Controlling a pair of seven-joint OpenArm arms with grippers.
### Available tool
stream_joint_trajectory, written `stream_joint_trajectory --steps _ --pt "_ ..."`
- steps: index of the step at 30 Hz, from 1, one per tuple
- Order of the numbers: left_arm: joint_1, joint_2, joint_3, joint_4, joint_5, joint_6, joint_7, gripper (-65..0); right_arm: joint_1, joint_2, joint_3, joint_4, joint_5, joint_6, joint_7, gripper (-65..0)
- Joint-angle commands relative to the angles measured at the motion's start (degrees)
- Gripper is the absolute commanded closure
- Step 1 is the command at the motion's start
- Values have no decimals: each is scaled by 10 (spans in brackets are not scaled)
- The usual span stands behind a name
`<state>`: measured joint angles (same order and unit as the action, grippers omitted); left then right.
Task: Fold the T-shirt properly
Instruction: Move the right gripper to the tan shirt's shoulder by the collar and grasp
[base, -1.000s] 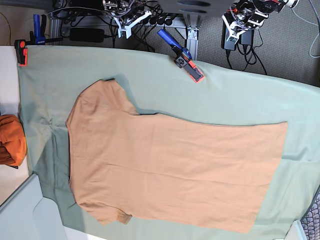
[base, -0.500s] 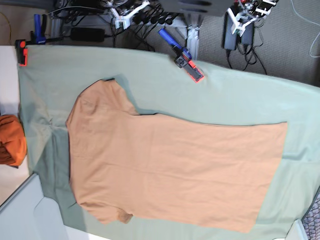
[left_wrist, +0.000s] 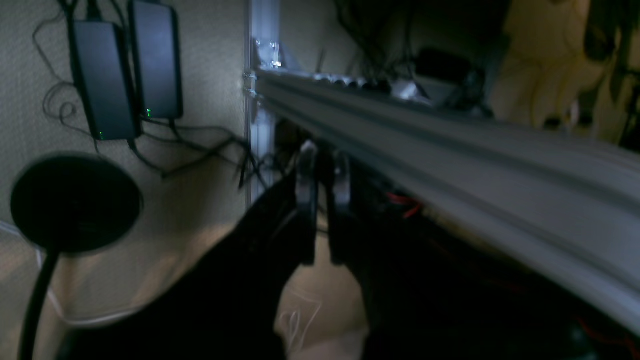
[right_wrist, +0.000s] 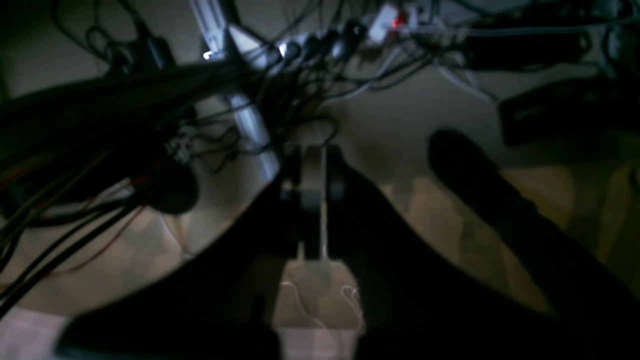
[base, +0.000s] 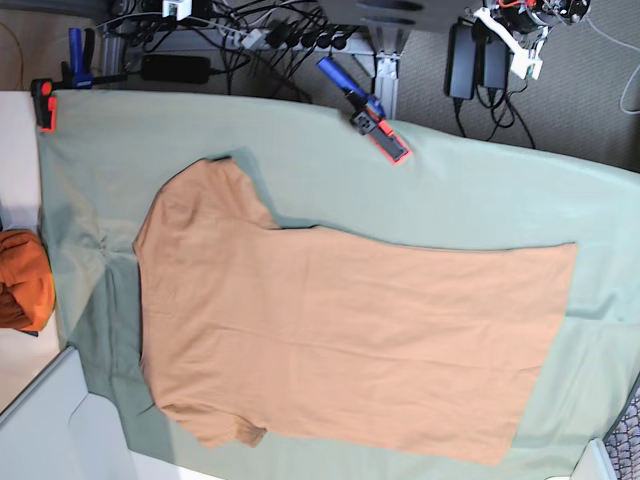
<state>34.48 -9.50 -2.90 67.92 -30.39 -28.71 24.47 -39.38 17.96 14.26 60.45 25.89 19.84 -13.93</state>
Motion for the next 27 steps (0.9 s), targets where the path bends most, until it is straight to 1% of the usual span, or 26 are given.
stream_joint_trajectory --steps 1,3,6,9,10,11,13,15,16,18,21,24,27 --pt "17 -2 -8 36 -7 -7 12 -32 -20 14 2 31 20 50 -11 -15" --pt "35 -2 -18 102 -9 -7 50 -32 -46 25 5 89 46 50 -49 -15" --pt "56 -2 -30 199 -28 -11 102 -32 -80 33 17 175 88 50 -108 -15" --pt "65 -3 -42 285 -56 -11 160 -33 -105 31 45 262 159 50 -175 -15" --pt "65 -9 -44 310 -68 -11 175 -36 -111 31 57 290 188 50 -197 -27" --pt "65 -13 -46 331 -76 -11 187 -41 -115 30 69 319 214 50 -219 -58" --pt "67 -27 -50 365 -78 -11 198 -91 -119 29 92 376 248 50 -235 -154" --pt "68 -46 -54 387 -78 -11 200 -158 -116 29 112 430 249 50 -234 -241" --pt "68 -57 -56 395 -78 -11 200 -188 -110 28 123 455 249 50 -233 -265" --pt "68 -76 -59 403 -78 -11 200 -232 -91 24 143 499 247 50 -233 -283" --pt "68 -101 -61 405 -83 -11 200 -235 -47 10 168 534 233 50 -232 -283" --pt "68 -123 -61 405 -82 -11 200 -235 15 -5 171 533 202 48 -221 -283" --pt "68 -139 -61 405 -82 -11 200 -235 78 -25 171 513 175 33 -219 -283"
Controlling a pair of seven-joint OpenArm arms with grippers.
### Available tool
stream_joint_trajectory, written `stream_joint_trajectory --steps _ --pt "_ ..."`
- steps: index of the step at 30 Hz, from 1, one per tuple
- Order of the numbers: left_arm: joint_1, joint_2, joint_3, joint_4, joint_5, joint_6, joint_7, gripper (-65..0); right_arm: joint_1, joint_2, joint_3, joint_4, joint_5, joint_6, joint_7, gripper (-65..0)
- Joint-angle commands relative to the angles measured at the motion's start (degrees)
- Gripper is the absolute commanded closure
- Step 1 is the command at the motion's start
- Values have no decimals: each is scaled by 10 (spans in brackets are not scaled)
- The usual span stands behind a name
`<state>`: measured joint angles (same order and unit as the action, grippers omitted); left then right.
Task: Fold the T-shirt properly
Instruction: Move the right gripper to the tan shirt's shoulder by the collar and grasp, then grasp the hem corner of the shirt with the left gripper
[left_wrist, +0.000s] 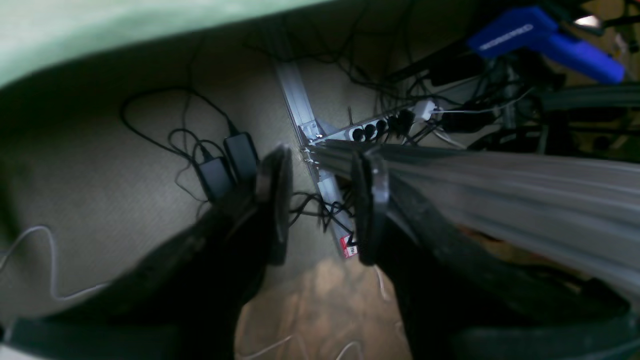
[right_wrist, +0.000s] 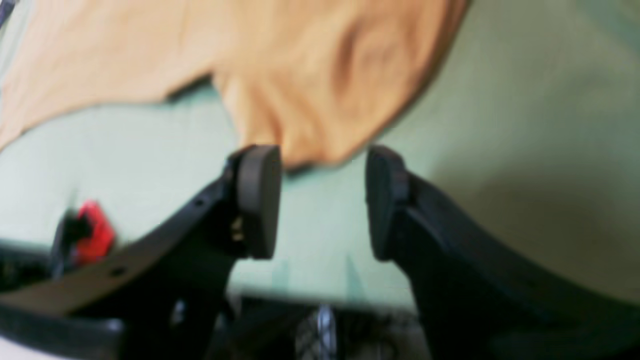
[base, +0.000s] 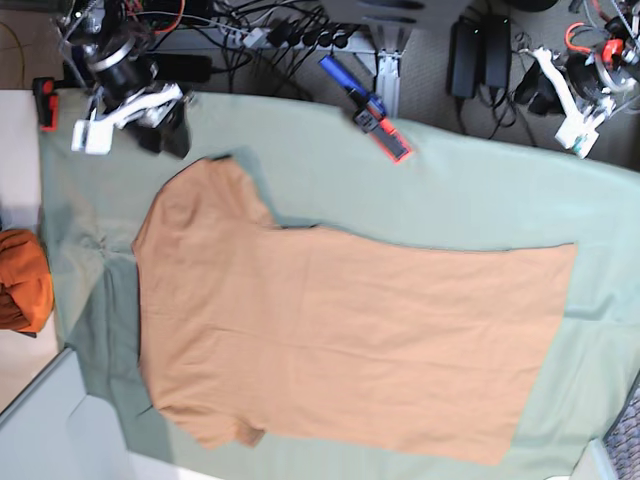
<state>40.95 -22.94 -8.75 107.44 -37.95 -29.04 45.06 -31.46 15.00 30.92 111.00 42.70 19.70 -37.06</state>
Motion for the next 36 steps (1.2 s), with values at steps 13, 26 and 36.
stream_joint_trajectory --steps 13,26,36 --pt "0 -28 -15 9 6 10 -19 -244 168 -54 5 -222 -16 10 13 -283" --pt "-93 -29 -48 8 -7 44 -24 -336 170 -97 -26 -229 -3 14 -5 -282" --pt "-267 -32 -48 -130 -6 49 -4 -337 170 -98 -33 -229 -26 15 -5 -282"
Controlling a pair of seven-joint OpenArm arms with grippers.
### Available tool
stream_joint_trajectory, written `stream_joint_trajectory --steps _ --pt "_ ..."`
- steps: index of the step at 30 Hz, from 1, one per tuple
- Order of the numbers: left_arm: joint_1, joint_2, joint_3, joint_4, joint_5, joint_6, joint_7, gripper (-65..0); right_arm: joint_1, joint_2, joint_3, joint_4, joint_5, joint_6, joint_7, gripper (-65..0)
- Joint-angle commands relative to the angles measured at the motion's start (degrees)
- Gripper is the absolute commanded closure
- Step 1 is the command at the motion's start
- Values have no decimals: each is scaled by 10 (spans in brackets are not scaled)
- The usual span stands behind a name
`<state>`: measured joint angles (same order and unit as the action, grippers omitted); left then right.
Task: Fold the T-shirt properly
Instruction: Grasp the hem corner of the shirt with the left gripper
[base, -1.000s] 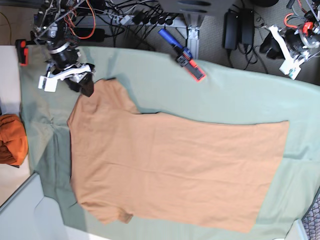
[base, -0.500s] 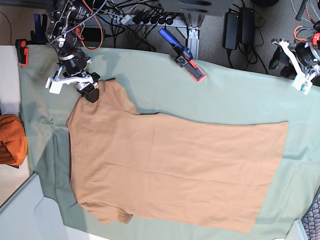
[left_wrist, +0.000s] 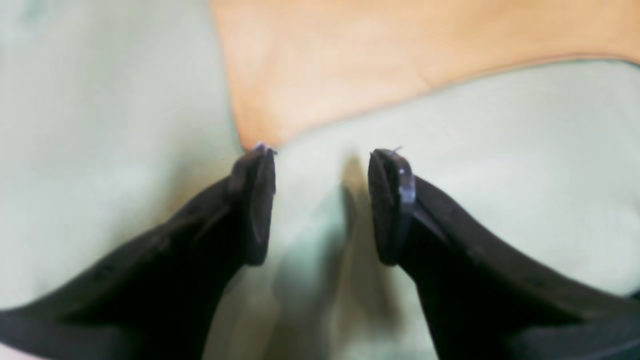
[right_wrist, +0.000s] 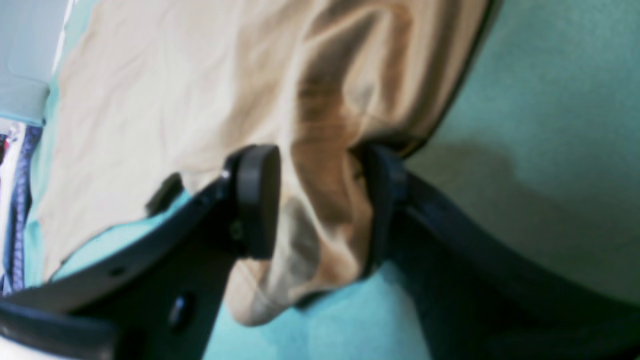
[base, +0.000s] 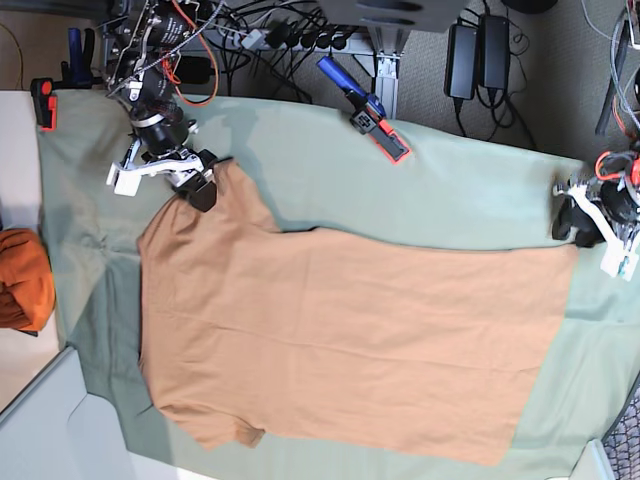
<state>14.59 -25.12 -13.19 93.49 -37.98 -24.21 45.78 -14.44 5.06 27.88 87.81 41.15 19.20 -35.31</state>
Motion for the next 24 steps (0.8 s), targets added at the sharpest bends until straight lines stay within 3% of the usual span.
stream_joint_trajectory --steps 1,7,16,24 --pt "-10 -15 -4 9 -6 8 -5 -337 -1 1 -3 3 -14 20 -22 -282" --pt "-17 -38 -4 1 17 25 -32 -337 -5 2 -3 3 -13 20 -22 -282" --pt "-91 -13 -3 -125 -12 30 -35 -337 -3 2 -3 3 -13 20 -23 -282" --pt "-110 4 13 -138 -35 21 0 -337 -4 2 -3 2 -13 21 -23 -282"
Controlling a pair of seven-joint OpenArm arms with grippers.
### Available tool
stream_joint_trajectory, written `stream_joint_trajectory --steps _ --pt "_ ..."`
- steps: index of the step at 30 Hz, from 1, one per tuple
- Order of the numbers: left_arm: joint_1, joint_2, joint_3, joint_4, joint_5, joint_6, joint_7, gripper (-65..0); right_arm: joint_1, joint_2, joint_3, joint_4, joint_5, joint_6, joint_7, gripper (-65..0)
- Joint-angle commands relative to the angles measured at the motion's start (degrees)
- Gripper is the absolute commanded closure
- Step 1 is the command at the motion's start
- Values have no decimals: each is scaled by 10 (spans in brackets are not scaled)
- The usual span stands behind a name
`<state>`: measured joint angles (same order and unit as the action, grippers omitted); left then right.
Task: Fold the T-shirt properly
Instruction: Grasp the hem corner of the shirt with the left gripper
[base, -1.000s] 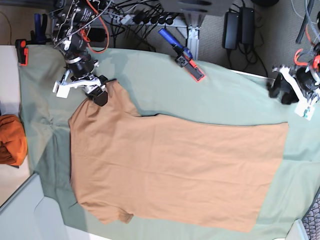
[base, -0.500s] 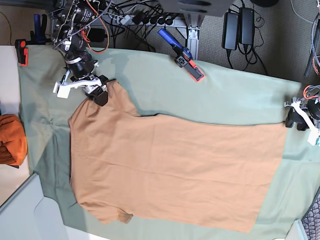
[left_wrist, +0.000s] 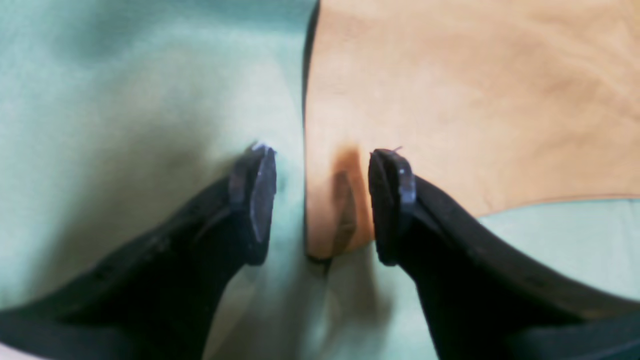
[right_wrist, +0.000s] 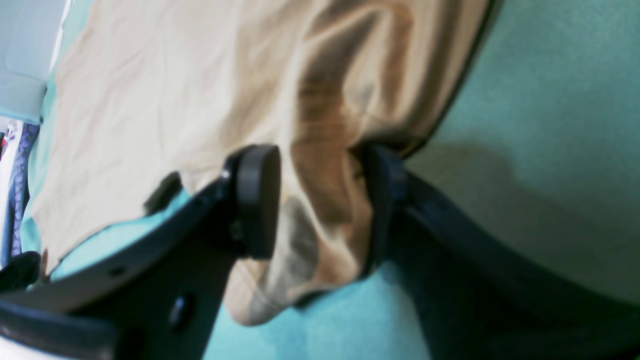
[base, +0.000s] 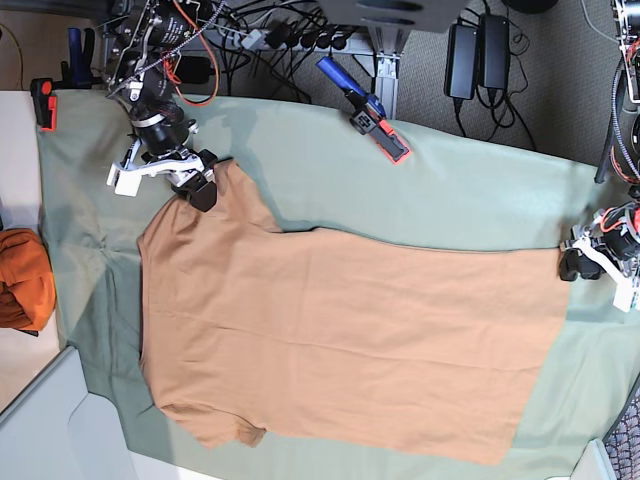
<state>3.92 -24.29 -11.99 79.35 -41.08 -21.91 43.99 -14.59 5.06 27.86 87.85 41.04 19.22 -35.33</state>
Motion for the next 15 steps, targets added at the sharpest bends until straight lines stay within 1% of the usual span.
stream_joint_trajectory --steps 1,2,5,6,10,13,14,15 --pt "-2 -4 7 3 -5 -2 18 -337 -2 2 -2 2 -12 20 -22 -282" --pt "-1 -4 14 4 -7 -4 21 -337 -2 2 -2 2 -12 20 -22 -282" --pt "0 -3 36 4 -18 -32 32 -337 -2 2 -2 2 -12 20 -22 -282" --pt "0 -3 45 5 -20 -37 33 -337 -2 2 -2 2 -12 20 -22 -282" --pt "-1 -3 74 6 -17 -37 33 -336 -2 2 -2 2 -22 20 -21 -282" --pt "-1 -1 75 6 -15 -39 29 -335 -2 2 -2 2 -32 20 -17 -279" --pt "-1 -2 75 6 -15 -40 25 -324 -2 2 -2 2 -31 20 -17 -276" --pt "-1 -2 75 6 -15 -44 20 -277 -2 2 -2 2 -31 20 -17 -241"
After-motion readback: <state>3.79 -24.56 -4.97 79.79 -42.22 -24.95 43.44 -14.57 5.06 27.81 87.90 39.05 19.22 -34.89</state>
